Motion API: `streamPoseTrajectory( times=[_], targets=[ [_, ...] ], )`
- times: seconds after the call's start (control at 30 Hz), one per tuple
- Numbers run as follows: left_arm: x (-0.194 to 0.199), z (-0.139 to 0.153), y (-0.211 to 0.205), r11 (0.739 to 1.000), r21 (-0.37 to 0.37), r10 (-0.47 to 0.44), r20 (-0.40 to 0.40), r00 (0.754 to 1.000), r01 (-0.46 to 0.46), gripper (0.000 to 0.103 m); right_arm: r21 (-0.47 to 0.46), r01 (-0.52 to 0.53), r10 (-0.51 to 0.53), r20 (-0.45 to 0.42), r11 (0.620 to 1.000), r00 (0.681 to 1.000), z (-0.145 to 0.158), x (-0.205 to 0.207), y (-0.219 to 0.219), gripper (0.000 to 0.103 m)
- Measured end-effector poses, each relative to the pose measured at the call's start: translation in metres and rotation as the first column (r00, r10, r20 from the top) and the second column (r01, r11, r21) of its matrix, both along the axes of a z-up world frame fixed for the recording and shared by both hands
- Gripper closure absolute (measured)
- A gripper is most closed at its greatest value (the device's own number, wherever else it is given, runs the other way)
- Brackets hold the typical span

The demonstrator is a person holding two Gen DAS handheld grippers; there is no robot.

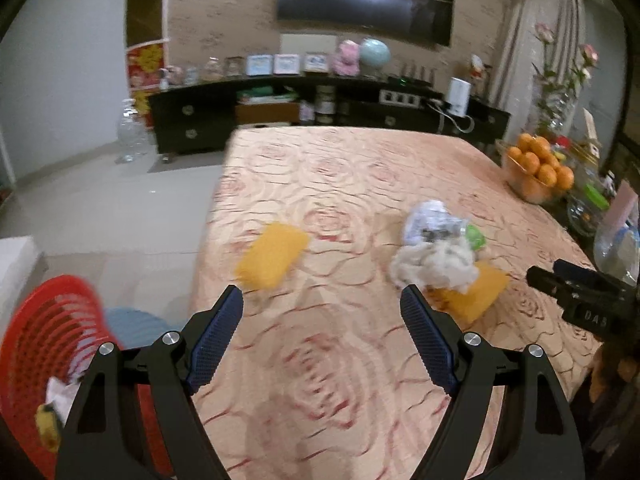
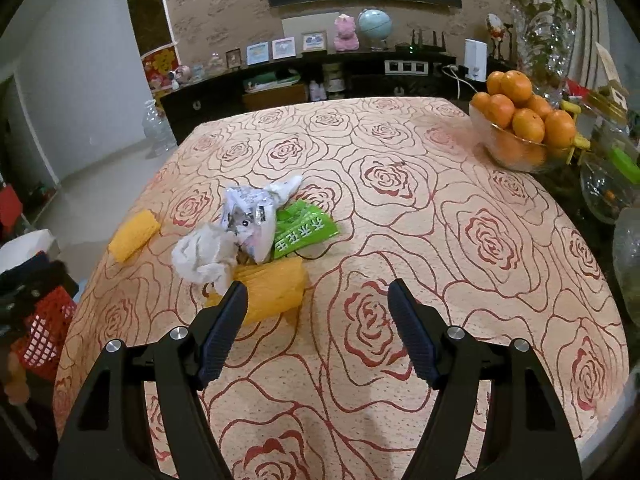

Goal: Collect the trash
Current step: 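Return to the table and grasp the white foam net with the left tool, then grasp the yellow foam net with the right tool while the left tool holds the white net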

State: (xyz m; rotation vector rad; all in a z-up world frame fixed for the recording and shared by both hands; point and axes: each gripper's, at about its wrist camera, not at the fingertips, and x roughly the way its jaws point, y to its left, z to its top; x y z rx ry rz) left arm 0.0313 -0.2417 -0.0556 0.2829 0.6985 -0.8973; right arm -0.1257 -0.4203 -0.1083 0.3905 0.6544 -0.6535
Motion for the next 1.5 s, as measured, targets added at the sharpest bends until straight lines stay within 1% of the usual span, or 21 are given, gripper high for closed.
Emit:
streamPoseTrajectory(
  times=[0.23, 0.43, 0.57, 0.6, 0.67, 0.73, 0.83, 0.9, 1.0, 1.3, 1.5],
  targets=[
    [-0.011, -0.021, -0.062, 0.993, 0.019, -0.111, -0.068, 0.991, 0.112, 0.025, 0.042, 0.040, -0.040, 0.010, 0.998, 0.999, -0.002, -0.008, -0.012, 0.032],
    [-0.012, -0.033, -0.096, 0.988, 0.042, -0.146, -0.086, 0.985, 0.150, 0.025, 0.058, 0.064, -0.064, 0.002, 0.996, 0.998, -0.005, -0.013, -0.019, 0.032],
    [-0.010, -0.039, -0.111, 0.985, 0.038, -0.161, -0.113, 0.980, 0.166, 0.027, 0.070, 0.057, -0.057, -0.004, 0.996, 0.998, -0.007, -0.012, -0.021, 0.032],
    [-0.009, -0.041, -0.113, 0.985, 0.037, -0.165, -0.120, 0.979, 0.171, 0.030, 0.079, 0.054, -0.054, -0.008, 0.995, 0.999, -0.008, -0.012, -0.021, 0.032],
    [-0.008, -0.045, -0.118, 0.982, 0.040, -0.177, -0.142, 0.974, 0.184, 0.051, 0.090, 0.050, -0.049, -0.010, 0.995, 0.999, -0.010, -0.010, -0.023, 0.032],
    [-0.007, -0.050, -0.121, 0.981, 0.033, -0.184, -0.167, 0.969, 0.192, 0.062, 0.092, 0.047, -0.046, -0.010, 0.995, 0.999, -0.010, -0.010, -0.022, 0.032],
    [-0.007, -0.051, -0.119, 0.981, 0.018, -0.189, -0.172, 0.967, 0.195, 0.074, 0.092, 0.045, -0.044, -0.009, 0.995, 0.999, -0.010, -0.009, -0.021, 0.032],
    [-0.008, -0.050, -0.118, 0.981, 0.013, -0.191, -0.170, 0.967, 0.196, 0.078, 0.098, 0.044, -0.043, -0.011, 0.994, 0.999, -0.012, -0.008, -0.021, 0.032],
    [-0.007, -0.045, -0.109, 0.982, 0.000, -0.184, -0.179, 0.967, 0.187, 0.090, 0.100, 0.038, -0.037, -0.009, 0.994, 0.999, -0.012, -0.006, -0.021, 0.032],
    [-0.001, -0.019, -0.057, 0.990, -0.024, -0.142, -0.145, 0.979, 0.140, 0.090, 0.072, -0.009, 0.009, 0.007, 0.997, 1.000, -0.011, 0.005, -0.012, 0.032],
    [-0.001, 0.004, -0.013, 0.994, -0.046, -0.099, -0.101, 0.990, 0.095, 0.090, 0.039, -0.086, 0.086, -0.009, 0.996, 0.996, -0.014, 0.029, 0.001, 0.031]
  ],
)
